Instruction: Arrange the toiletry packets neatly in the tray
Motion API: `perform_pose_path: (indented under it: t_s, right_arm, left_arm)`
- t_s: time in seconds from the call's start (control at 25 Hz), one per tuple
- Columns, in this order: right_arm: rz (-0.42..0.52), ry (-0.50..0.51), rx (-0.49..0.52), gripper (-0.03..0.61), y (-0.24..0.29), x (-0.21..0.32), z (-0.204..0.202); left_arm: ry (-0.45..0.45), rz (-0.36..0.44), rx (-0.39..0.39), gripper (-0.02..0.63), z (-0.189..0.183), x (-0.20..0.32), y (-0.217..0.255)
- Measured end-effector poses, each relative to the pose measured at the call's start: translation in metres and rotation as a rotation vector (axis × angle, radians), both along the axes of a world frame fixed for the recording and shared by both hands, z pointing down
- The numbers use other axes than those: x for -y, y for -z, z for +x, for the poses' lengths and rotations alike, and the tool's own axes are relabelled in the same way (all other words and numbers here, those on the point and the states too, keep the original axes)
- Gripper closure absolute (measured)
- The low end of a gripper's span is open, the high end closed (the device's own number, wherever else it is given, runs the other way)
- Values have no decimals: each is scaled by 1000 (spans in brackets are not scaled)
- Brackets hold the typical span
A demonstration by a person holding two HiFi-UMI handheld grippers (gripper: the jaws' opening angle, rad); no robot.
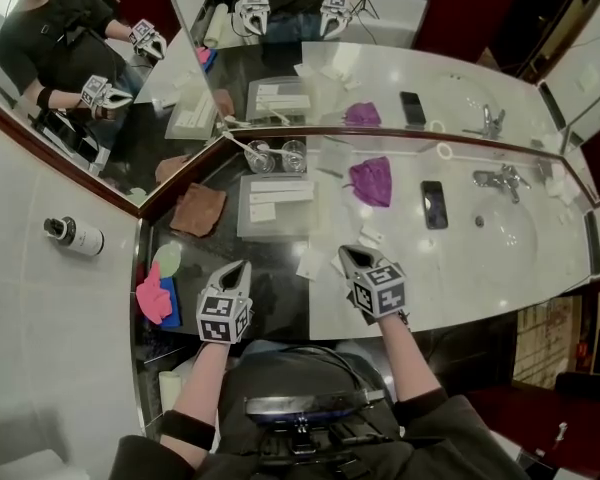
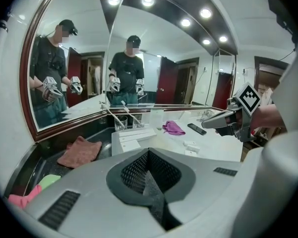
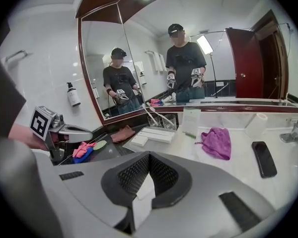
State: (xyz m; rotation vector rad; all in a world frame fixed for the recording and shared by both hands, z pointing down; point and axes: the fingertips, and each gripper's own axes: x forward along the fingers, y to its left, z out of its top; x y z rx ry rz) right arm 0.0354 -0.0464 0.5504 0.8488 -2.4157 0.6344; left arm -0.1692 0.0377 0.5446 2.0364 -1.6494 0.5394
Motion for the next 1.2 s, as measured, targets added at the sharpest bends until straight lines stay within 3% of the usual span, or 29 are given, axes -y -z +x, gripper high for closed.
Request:
perform_pose_path:
  t_s: [0.16, 0.36, 0.44, 0.72, 0.92, 1.04, 1.2]
  right_arm:
    - [-4, 10, 4, 569, -1, 2, -3]
    - [-5, 24, 2, 569, -1, 4, -6]
    - [-5, 25, 0, 569, -1, 6, -5]
    - [-19, 4, -17, 569, -6, 5, 4]
    - [-37, -12, -37, 569, -16, 6, 10]
    - [-42, -23, -54, 569, -26, 9, 14]
    - [-55, -50, -57, 569, -30, 15, 19]
  left_arm:
    - [16, -20, -37, 612, 2, 3, -4]
    - [35, -51, -8, 607, -2, 17, -13]
    - [26, -81, -22, 512, 0, 26, -20]
    - [-26, -188, -44, 320, 12, 78, -47]
    - [31, -272, -38, 192, 3, 117, -74]
    - [81, -327, -46, 138, -6, 132, -95]
    - [113, -393, -38, 130, -14, 147, -120]
